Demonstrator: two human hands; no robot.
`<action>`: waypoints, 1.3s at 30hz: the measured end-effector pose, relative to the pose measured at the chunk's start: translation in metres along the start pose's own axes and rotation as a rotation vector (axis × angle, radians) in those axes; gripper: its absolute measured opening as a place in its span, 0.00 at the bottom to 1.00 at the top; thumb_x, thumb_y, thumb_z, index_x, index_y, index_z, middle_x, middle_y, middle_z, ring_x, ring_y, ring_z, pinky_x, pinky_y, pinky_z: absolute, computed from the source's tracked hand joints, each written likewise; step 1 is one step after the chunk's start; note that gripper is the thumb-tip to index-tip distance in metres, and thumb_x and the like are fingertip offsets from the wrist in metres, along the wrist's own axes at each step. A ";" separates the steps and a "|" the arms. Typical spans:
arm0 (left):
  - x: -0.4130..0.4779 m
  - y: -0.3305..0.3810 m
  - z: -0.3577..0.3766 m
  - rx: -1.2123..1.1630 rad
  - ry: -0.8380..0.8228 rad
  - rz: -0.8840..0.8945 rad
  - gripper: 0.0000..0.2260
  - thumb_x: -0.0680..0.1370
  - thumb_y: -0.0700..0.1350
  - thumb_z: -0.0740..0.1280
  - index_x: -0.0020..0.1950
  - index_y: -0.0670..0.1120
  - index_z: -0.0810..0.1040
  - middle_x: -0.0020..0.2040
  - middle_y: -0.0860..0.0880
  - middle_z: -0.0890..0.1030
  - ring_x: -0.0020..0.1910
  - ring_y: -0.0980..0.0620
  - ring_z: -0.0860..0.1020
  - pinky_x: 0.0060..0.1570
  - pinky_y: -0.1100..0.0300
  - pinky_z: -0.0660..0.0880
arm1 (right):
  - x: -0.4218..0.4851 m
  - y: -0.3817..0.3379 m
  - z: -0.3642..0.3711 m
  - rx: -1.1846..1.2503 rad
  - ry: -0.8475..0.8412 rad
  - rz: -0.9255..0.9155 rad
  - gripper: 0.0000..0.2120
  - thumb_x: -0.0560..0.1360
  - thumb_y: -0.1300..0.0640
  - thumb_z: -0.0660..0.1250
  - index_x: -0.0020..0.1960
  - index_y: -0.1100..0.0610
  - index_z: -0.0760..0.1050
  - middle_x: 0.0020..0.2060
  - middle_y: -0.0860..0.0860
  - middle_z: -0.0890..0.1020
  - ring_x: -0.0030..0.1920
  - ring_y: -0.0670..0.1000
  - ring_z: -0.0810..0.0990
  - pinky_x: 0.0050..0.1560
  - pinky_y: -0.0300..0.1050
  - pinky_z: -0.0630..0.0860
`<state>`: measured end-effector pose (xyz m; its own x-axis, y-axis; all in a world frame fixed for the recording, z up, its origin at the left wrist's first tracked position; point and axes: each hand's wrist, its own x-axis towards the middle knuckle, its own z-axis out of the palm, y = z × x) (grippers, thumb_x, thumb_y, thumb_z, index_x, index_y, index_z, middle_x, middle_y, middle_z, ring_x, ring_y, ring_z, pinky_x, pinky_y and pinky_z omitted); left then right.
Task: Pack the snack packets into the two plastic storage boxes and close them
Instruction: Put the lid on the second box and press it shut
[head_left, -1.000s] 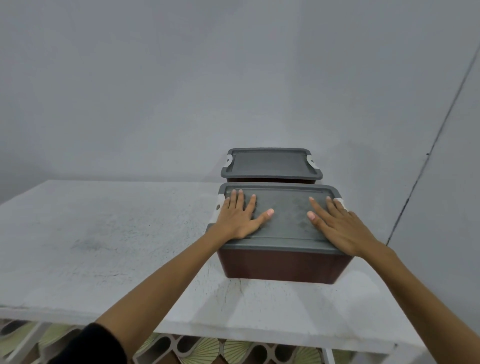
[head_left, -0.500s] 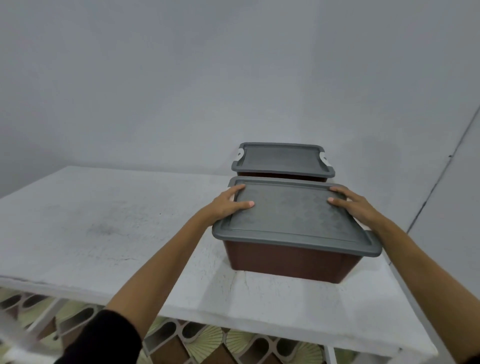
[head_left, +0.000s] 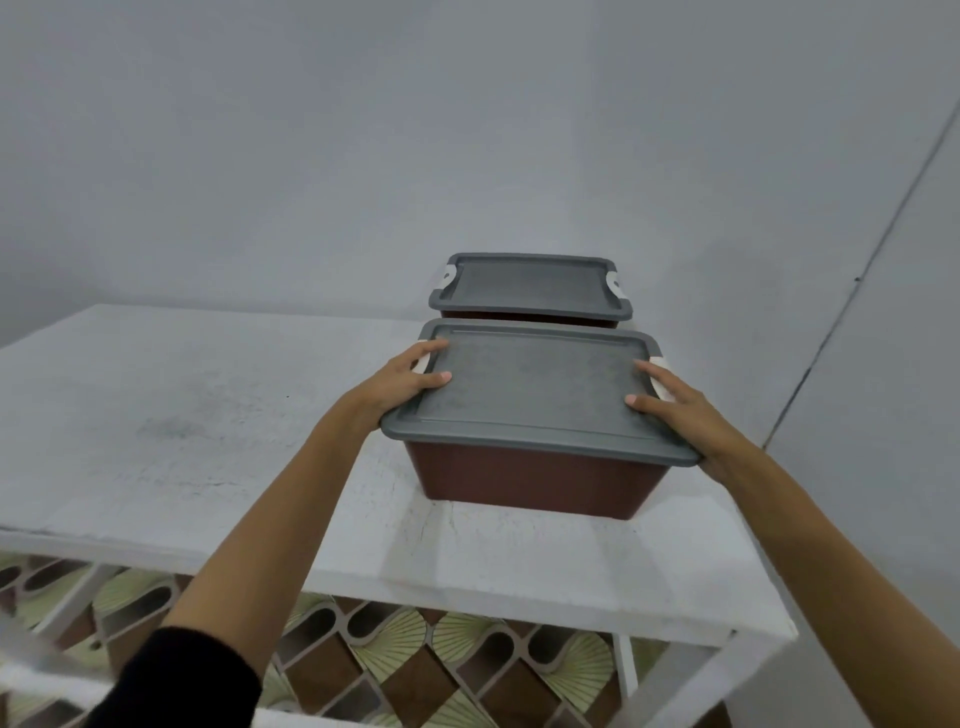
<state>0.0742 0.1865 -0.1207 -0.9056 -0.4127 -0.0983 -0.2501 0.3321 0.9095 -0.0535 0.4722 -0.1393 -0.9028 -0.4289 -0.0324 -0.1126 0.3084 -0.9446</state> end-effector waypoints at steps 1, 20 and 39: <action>-0.002 0.000 0.000 -0.020 0.006 0.007 0.21 0.78 0.43 0.65 0.70 0.53 0.67 0.74 0.46 0.60 0.62 0.50 0.66 0.57 0.61 0.67 | -0.003 0.002 0.000 0.032 0.014 0.001 0.23 0.75 0.58 0.67 0.68 0.47 0.69 0.70 0.50 0.66 0.60 0.51 0.71 0.56 0.42 0.69; -0.009 -0.025 -0.042 -0.234 -0.055 0.016 0.24 0.78 0.34 0.60 0.71 0.52 0.66 0.75 0.46 0.56 0.67 0.50 0.64 0.54 0.60 0.69 | -0.024 -0.027 0.045 -0.038 0.065 0.051 0.16 0.70 0.59 0.71 0.55 0.45 0.76 0.64 0.52 0.71 0.58 0.54 0.74 0.56 0.47 0.74; -0.047 -0.111 -0.261 -0.393 0.027 -0.106 0.25 0.76 0.32 0.61 0.69 0.53 0.69 0.67 0.51 0.63 0.51 0.57 0.71 0.35 0.66 0.77 | -0.033 -0.103 0.272 -0.097 0.011 0.041 0.19 0.71 0.55 0.71 0.61 0.45 0.73 0.58 0.49 0.70 0.57 0.54 0.72 0.56 0.47 0.73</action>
<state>0.2341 -0.0525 -0.1117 -0.8711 -0.4512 -0.1940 -0.1871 -0.0604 0.9805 0.1009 0.2240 -0.1300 -0.9118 -0.4052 -0.0667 -0.1145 0.4070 -0.9062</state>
